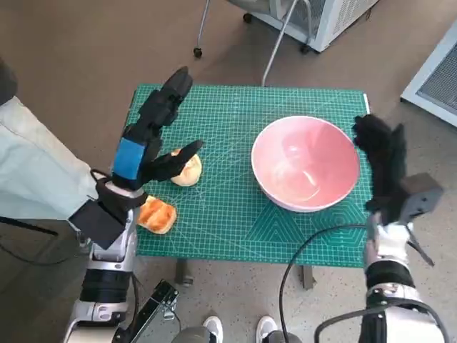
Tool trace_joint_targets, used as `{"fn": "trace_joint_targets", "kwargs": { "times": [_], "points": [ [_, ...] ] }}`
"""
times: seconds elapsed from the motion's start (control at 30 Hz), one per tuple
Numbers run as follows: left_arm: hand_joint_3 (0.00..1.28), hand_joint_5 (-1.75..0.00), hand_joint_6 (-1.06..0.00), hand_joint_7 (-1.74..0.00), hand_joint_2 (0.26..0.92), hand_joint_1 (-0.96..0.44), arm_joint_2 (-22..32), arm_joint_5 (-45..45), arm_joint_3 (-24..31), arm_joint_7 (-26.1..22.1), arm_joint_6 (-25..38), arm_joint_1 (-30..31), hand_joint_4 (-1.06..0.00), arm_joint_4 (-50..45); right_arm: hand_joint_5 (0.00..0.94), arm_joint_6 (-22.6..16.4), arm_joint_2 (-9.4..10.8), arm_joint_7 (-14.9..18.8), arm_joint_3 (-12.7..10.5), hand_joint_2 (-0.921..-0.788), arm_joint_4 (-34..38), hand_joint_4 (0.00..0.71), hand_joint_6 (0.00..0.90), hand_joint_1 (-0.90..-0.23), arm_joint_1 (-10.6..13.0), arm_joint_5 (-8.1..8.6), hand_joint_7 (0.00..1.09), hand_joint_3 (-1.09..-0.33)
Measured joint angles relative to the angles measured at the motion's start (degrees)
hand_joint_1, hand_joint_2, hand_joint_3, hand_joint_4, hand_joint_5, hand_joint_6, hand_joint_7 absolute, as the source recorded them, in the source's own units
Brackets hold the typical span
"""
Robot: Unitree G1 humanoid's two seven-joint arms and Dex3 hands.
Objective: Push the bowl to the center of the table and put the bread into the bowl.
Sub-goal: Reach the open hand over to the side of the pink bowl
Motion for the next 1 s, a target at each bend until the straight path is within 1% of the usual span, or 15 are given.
{"fn": "trace_joint_targets", "kwargs": {
  "times": [0.1, 0.17, 0.33, 0.4, 0.5, 0.77, 1.0],
  "points": [
    [0.28, 0.0, -0.24, -0.18, 0.921, -0.44, 0.18, 0.01, 0.28, 0.19, 0.0, 0.3, -0.26, 0.0, 0.061, 1.93, 0.94, 0.05, -0.3, -0.921, 0.15, 0.164, 0.003, -0.492, -0.45, 0.17, 0.52, -0.942],
    [0.28, 0.0, -0.24, -0.18, 0.921, -0.44, 0.21, 0.01, 0.39, 0.21, 0.0, 0.42, -0.26, 0.0, 0.053, 3.45, 1.72, 0.46, -0.75, -0.921, 0.45, 0.161, 0.002, -0.494, -0.7, 0.65, 0.52, -0.943],
    [0.28, 0.0, -0.24, -0.18, 0.921, -0.44, 0.23, 0.0, 0.63, 0.25, 0.01, 0.8, -0.26, -0.06, 0.041, 7.18, 4.44, 2.09, -2.53, -0.921, 1.4, 0.163, 0.007, -0.5, -0.93, 2.5, 0.51, -0.933],
    [0.28, 0.0, -0.24, -0.18, 0.921, -0.44, 0.25, 0.0, 0.7, 0.27, 0.01, 0.99, -0.26, -0.17, 0.036, 8.45, 5.51, 2.72, -3.34, -0.921, 1.67, 0.161, 0.01, -0.507, -1.22, 3.15, 0.5, -0.928],
    [0.27, -0.01, -0.24, -0.18, 0.921, -0.45, 0.28, -0.01, 0.82, 0.27, 0.01, 1.32, -0.26, -0.3, 0.032, 10.1, 6.91, 3.59, -4.6, -0.921, 2.0, 0.161, 0.015, -0.519, -2.1, 4.57, 0.5, -0.922],
    [0.27, -0.01, -0.24, -0.19, 0.921, -0.46, 0.5, -0.15, 1.28, 0.27, 0.04, 2.63, -0.26, -1.4, 0.028, 12.2, 9.44, 3.87, -7.05, -0.921, 2.04, 0.169, 0.021, -0.523, -5.22, 6.74, 0.51, -0.903],
    [0.28, -0.01, -0.24, -0.19, 0.921, -0.46, 0.89, -0.14, 1.84, 0.27, 0.04, 3.91, -0.26, -2.77, 0.024, 13.54, 11.45, 3.88, -8.74, -0.921, 2.32, 0.178, 0.018, -0.541, -7.43, 7.82, 0.54, -0.871]
  ]
}}
